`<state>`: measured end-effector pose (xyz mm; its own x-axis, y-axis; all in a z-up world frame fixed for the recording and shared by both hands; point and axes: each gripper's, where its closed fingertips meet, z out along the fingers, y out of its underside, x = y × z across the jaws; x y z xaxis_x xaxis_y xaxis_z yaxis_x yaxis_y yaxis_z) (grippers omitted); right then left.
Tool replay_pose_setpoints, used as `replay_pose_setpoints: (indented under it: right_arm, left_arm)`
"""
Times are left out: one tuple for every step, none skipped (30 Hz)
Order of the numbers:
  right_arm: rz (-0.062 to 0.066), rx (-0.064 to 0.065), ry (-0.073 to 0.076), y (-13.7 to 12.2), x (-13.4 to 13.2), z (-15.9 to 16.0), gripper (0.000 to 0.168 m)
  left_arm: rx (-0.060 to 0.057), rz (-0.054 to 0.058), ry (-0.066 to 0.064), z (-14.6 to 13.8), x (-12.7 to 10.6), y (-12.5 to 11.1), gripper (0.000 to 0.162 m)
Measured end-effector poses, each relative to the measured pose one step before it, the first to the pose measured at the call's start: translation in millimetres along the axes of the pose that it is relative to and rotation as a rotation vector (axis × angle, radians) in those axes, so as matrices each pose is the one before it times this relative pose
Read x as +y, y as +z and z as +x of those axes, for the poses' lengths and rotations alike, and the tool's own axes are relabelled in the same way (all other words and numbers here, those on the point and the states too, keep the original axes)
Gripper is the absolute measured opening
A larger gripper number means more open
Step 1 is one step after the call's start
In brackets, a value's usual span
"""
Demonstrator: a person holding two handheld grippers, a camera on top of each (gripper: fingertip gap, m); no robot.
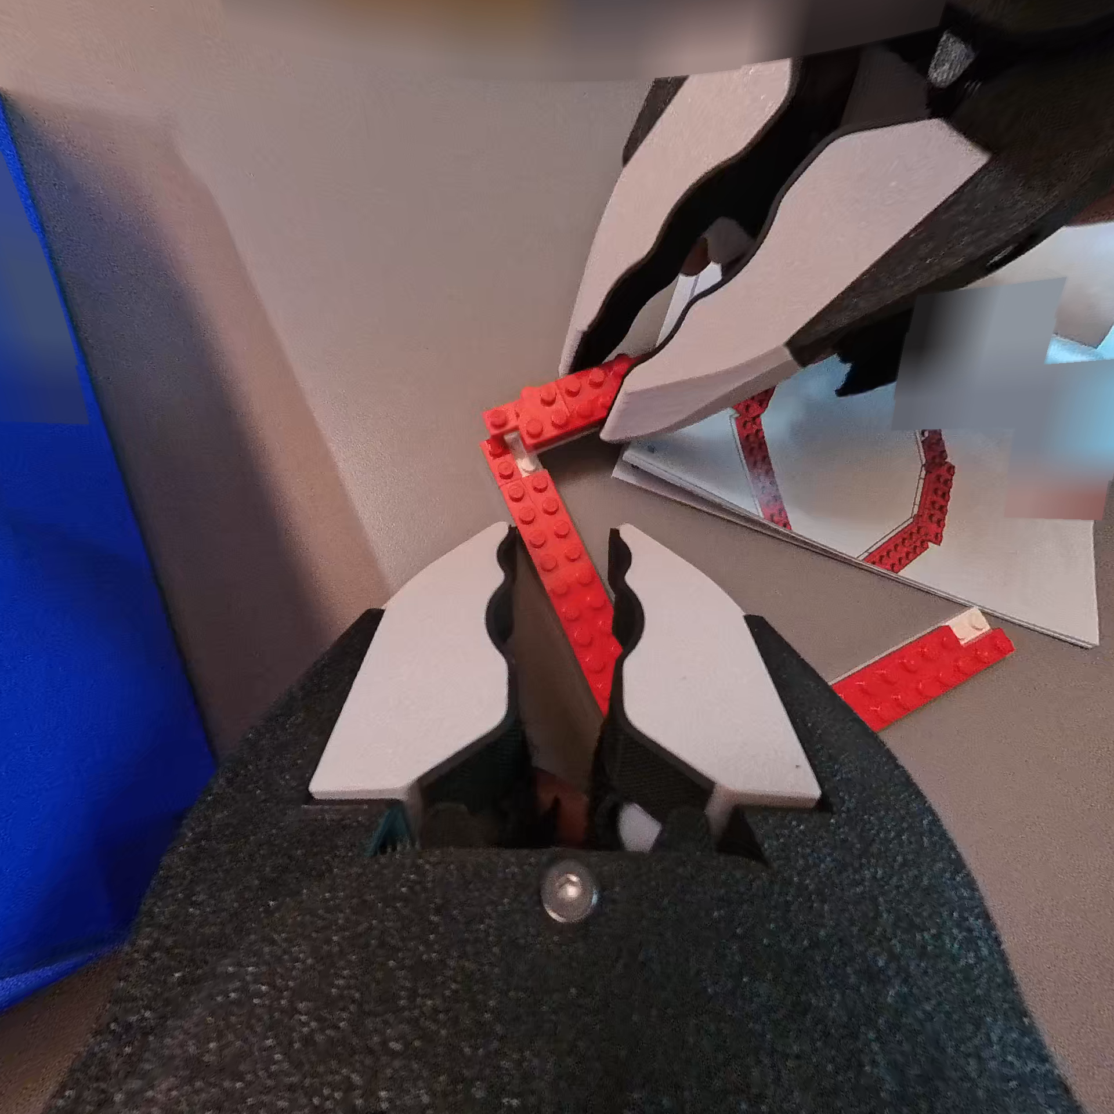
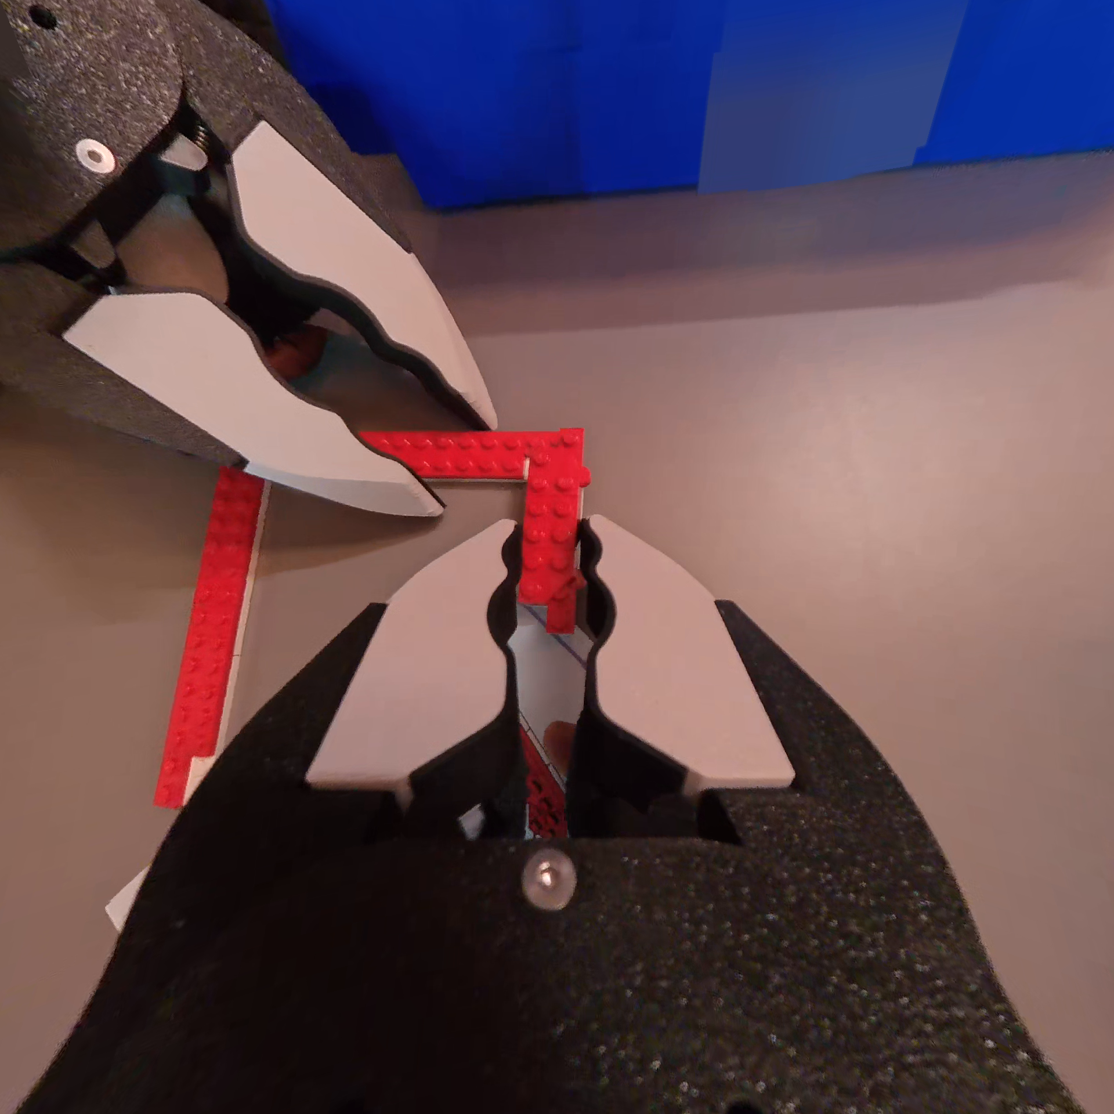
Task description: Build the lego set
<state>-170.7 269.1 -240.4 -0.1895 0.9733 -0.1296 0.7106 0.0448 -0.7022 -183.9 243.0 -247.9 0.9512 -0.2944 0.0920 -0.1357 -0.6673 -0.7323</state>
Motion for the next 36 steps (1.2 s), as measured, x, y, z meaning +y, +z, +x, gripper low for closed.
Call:
replay_pose_setpoints:
  right_arm:
    - [-0.0082, -0.0006, 0.003, 1.51, 1.47, 0.07, 0.018]
    - [-0.0038, 0.0024, -0.0004, 1.38, 0.73, 0.1, 0.018]
    - [-0.002, 0.0001, -0.0018, 0.81, 0.14, -0.55, 0.018]
    - [-0.0004, -0.0006, -0.0026, 0.3, -0.28, -0.73, 0.018]
    - [0.0004, 0.0007, -0.0036, -0.08, -0.5, -0.48, 0.018]
    - [-0.0004, 0.0031, -0.0029, -0.15, -0.18, 0.19, 0.018]
    - [0.0025, 0.002, -0.0027, -0.45, -0.53, 0.32, 0.018]
    - [0.0073, -0.003, -0.0045, -0.75, -1.12, 0.06, 0.018]
    - [0.0108, -0.0116, -0.0123, -1.52, -1.8, -0.83, 0.018]
    - [0.0154, -0.0161, -0.0273, -2.87, -2.65, -0.98, 0.018]
    - [0.0255, -0.0114, -0.038, -4.52, -4.42, -0.07, 0.018]
    - [0.0364, -0.0177, -0.0487, -5.99, -6.29, -0.81, 0.018]
    - [0.0484, -0.0197, -0.0504, -6.92, -8.45, -1.37, 0.018]
    - [0.0576, -0.0104, -0.0369, -7.51, -10.31, -0.43, 0.018]
    - [0.0613, -0.0052, -0.0138, -7.05, -11.18, 0.04, 0.018]
    - [0.0631, -0.001, 0.0177, -6.11, -11.32, 0.61, 0.018]
    - [0.0645, -0.0092, 0.0416, -4.91, -10.95, -0.93, 0.018]
    - [0.0646, -0.0237, 0.042, -3.64, -9.67, -3.67, 0.018]
    - [0.0616, -0.0189, 0.0278, -2.94, -7.97, -4.1, 0.018]
    - [0.0513, 0.0022, 0.0106, -2.25, -5.89, -2.33, 0.018]
    - [0.0317, 0.0096, -0.0099, -1.65, -3.31, -2.33, 0.018]
    - [0.0109, 0.0151, -0.0277, -0.87, -1.02, -2.38, 0.018]
    - [-0.0012, 0.0263, -0.0363, -0.37, 0.09, -1.59, 0.018]
    - [-0.0059, 0.0302, -0.0378, 0.06, 0.26, -1.32, 0.018]
    - [-0.0039, 0.0286, -0.0367, 0.13, -0.53, -1.86, 0.018]
    - [0.0003, 0.0255, -0.0365, 0.0, -1.12, -2.45, 0.018]
    - [-0.0015, 0.0236, -0.0368, 0.04, -1.07, -2.74, 0.018]
    - [-0.006, 0.0204, -0.0381, 0.01, -0.47, -3.03, 0.017]
    - [-0.0123, 0.032, -0.0364, -0.17, 0.29, -0.99, 0.018]
    - [-0.0111, 0.0319, -0.0358, -0.81, 0.07, -0.35, 0.018]
    - [-0.0061, 0.0205, -0.0298, -1.16, -0.76, -1.26, 0.018]
    - [-0.0053, 0.0015, -0.0209, -1.56, -1.0, -3.09, 0.019]
    - [-0.0091, -0.0383, -0.0101, -2.78, -0.5, -6.48, 0.024]
    - [-0.0104, -0.0646, 0.0148, -4.34, -0.73, -7.27, 0.027]
    - [0.0018, -0.0564, 0.0376, -5.5, -2.03, -4.04, 0.027]
    - [0.02, -0.045, 0.0503, -6.17, -3.91, -1.32, 0.028]
  left_arm:
    - [0.001, 0.0, 0.0012, 0.26, 0.04, -0.02, 0.029]
    - [0.0001, 0.0002, 0.0012, 0.12, -0.05, 0.07, 0.029]
    - [-0.0009, 0.0002, 0.0002, -0.11, 0.04, -0.05, 0.028]
    - [-0.0005, 0.0001, 0.0004, 0.01, -0.1, -0.03, 0.028]
    - [-0.0002, 0.0002, 0.0001, 0.0, 0.05, -0.06, 0.028]
    - [0.0004, -0.0002, 0.0001, 0.02, -0.05, 0.06, 0.028]
    - [0.001, 0.0002, 0.0006, 0.09, -0.1, -0.05, 0.028]
    - [0.0011, 0.0002, -0.0006, 0.08, -0.01, -0.02, 0.028]
    - [0.0002, 0.001, -0.0019, -0.17, -0.08, -0.18, 0.028]
    - [-0.0022, 0.008, -0.0021, -0.61, -1.12, -0.74, 0.027]
    - [-0.0084, 0.0244, -0.0009, -1.4, -3.41, -1.85, 0.026]
    - [-0.0062, 0.0423, -0.001, -1.15, -6.12, -3.27, 0.026]
    - [0.0102, 0.0575, -0.001, 0.84, -8.84, -4.16, 0.025]
    - [0.036, 0.0727, -0.0021, 4.29, -11.42, -4.88, 0.025]
    - [0.0551, 0.0846, -0.0148, 7.16, -13.54, -5.34, 0.024]
    - [0.0628, 0.0917, -0.0347, 8.15, -14.98, -5.03, 0.023]
    - [0.0534, 0.0891, -0.058, 6.63, -14.84, -4.17, 0.022]
    - [0.0387, 0.0813, -0.0724, 4.23, -13.4, -3.14, 0.022]
    - [0.0269, 0.0669, -0.0716, 2.65, -10.79, -2.2, 0.022]
    - [0.0166, 0.0463, -0.0599, 1.37, -7.16, -1.46, 0.022]
    - [0.0081, 0.0225, -0.0422, 0.47, -3.05, -0.19, 0.022]
    - [0.0026, 0.0093, -0.0266, -0.07, -0.61, 0.53, 0.022]
    - [0.0008, 0.0039, -0.0168, 0.19, 0.91, 1.2, 0.022]
    - [0.0142, 0.0044, -0.0132, 2.63, 1.0, 1.61, 0.022]
    - [0.0261, 0.0095, -0.016, 4.87, 0.06, 1.42, 0.021]
    - [0.0243, 0.015, -0.0187, 4.68, -0.99, 1.29, 0.02]
    - [0.0144, 0.0191, -0.0179, 3.05, -1.75, 1.03, 0.019]
    - [0.0049, 0.0146, -0.0102, 1.07, -1.28, 0.7, 0.016]
    - [0.0143, 0.005, 0.0003, 2.08, -0.18, 0.49, 0.013]
    - [0.0048, -0.002, 0.0055, 1.01, 0.39, 0.1, 0.013]
    - [0.0117, -0.0039, 0.0166, 2.05, 0.51, -0.47, 0.013]
    - [0.0181, -0.0123, 0.0165, 3.06, 0.72, -0.96, 0.013]
    - [0.0258, -0.0234, 0.0129, 3.35, 1.17, -1.41, 0.013]
    - [0.042, -0.0346, 0.0107, 4.92, 1.93, -1.6, 0.012]
    - [0.0564, -0.0415, 0.0094, 6.8, 1.87, -1.94, 0.012]
    - [0.054, -0.0488, 0.019, 7.12, 2.34, -1.94, 0.012]
